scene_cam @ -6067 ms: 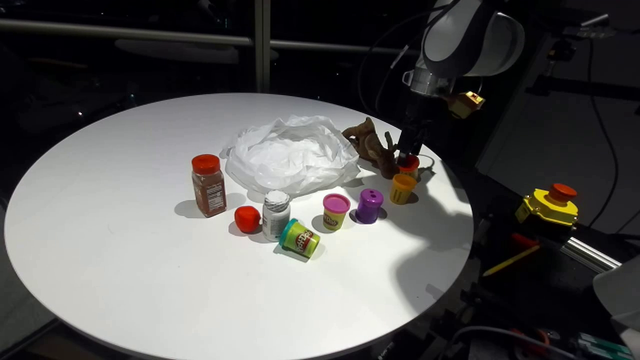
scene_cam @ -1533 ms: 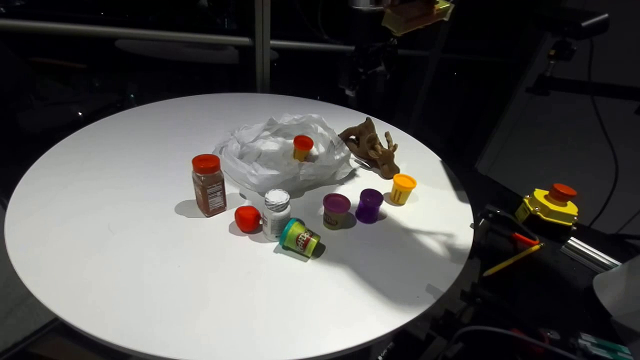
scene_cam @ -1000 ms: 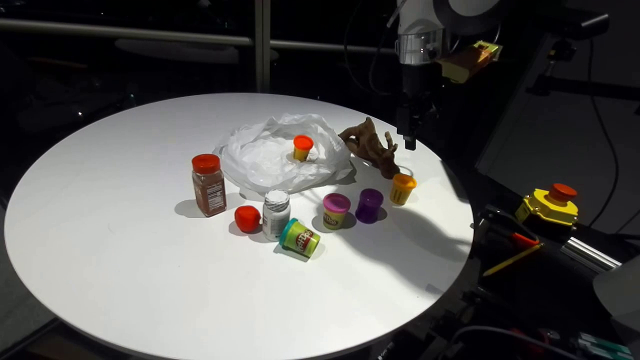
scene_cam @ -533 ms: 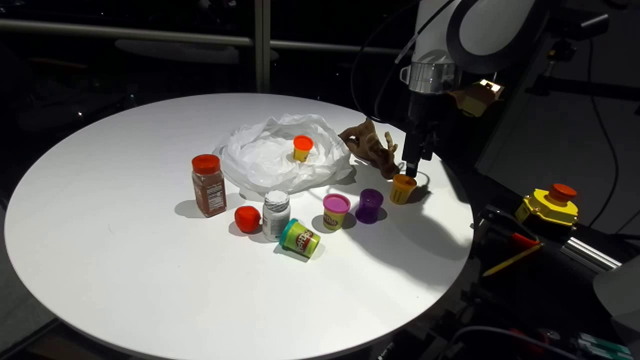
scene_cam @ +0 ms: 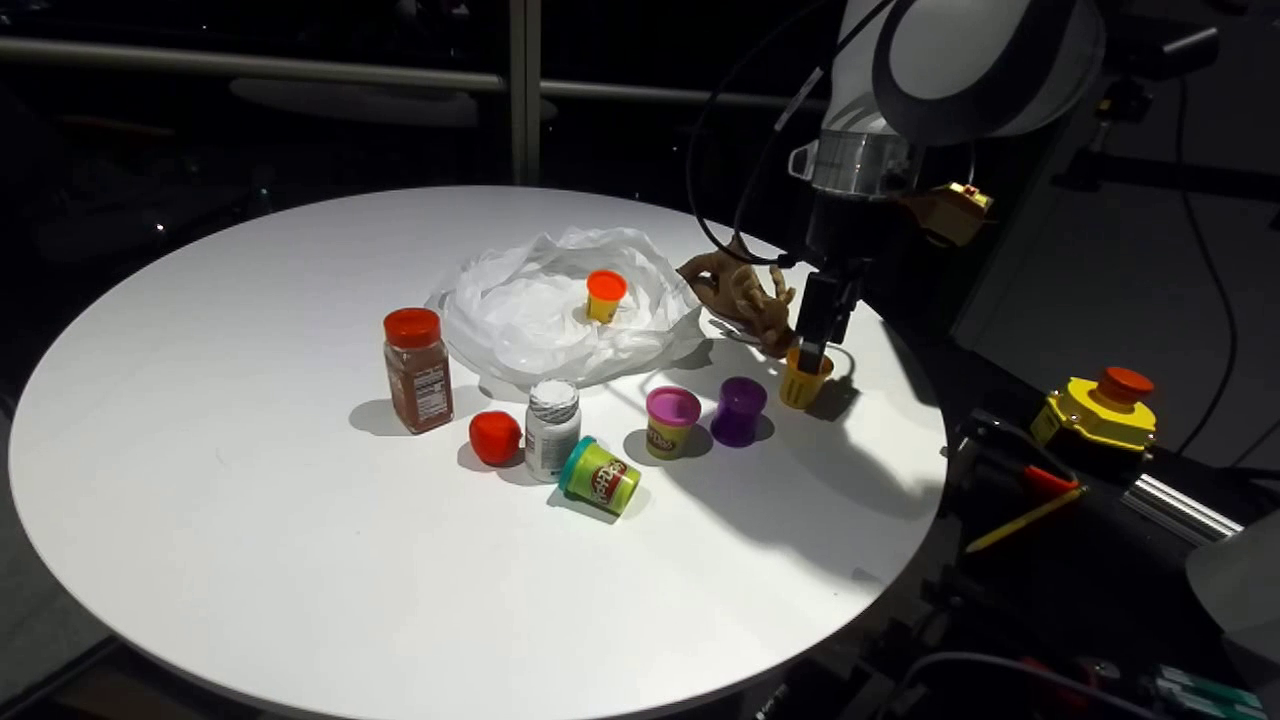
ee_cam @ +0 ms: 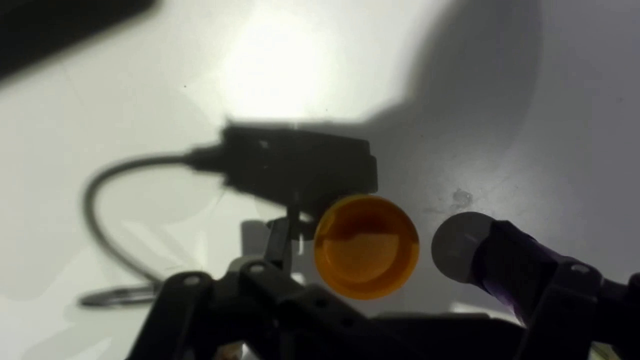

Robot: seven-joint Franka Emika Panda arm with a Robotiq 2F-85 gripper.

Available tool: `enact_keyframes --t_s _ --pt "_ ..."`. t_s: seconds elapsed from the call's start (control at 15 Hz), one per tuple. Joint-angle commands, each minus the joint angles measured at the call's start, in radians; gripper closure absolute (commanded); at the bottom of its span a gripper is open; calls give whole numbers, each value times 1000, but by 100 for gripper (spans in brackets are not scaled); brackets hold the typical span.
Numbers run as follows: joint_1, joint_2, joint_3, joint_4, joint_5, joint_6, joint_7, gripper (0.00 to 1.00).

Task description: Put the contents on the table into the plastic bag.

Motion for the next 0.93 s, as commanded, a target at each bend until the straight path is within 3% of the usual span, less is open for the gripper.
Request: enact_keyframes --t_s 0.0,0.2,0.33,0.53,0.73,0.87 --pt "-22 31 9 6 13 38 -30 0" --pt "-31 56 12 12 11 41 -33 0" --pt "-37 70 15 16 12 48 -37 26" --pt "-48 58 24 10 19 61 -53 51" --pt "-51 19 21 14 12 59 -49 73" --pt "-38 -8 10 30 -10 48 -21 74"
